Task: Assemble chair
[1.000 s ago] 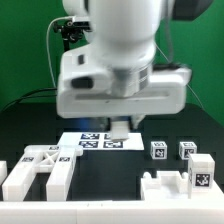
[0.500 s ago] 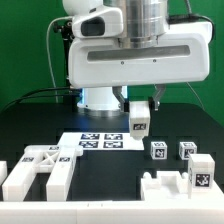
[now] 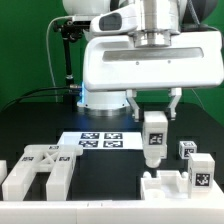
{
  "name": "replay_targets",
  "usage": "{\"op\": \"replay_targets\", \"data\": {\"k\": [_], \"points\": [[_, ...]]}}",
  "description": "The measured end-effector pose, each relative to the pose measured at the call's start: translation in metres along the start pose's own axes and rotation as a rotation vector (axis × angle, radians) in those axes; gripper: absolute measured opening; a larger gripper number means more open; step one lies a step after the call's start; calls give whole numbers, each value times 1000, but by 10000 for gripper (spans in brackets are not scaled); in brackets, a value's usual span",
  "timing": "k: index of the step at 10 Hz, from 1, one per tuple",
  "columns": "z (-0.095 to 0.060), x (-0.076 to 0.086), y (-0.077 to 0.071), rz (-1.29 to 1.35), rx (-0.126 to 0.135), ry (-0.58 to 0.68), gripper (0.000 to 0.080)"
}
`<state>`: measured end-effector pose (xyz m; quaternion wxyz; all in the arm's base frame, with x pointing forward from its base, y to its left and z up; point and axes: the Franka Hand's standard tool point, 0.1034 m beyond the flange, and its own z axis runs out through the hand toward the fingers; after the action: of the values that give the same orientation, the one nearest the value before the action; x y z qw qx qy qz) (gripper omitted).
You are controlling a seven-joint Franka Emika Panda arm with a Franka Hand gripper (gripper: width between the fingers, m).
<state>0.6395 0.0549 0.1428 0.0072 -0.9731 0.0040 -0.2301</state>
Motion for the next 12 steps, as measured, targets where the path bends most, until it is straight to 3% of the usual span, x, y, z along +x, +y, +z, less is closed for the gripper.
{"op": "replay_targets", "data": {"k": [4, 9, 12], "points": [[3, -5, 2, -10, -12, 78, 287], [32, -13, 7, -35, -30, 90, 287], [35, -17, 4, -40, -29, 82, 287]]}}
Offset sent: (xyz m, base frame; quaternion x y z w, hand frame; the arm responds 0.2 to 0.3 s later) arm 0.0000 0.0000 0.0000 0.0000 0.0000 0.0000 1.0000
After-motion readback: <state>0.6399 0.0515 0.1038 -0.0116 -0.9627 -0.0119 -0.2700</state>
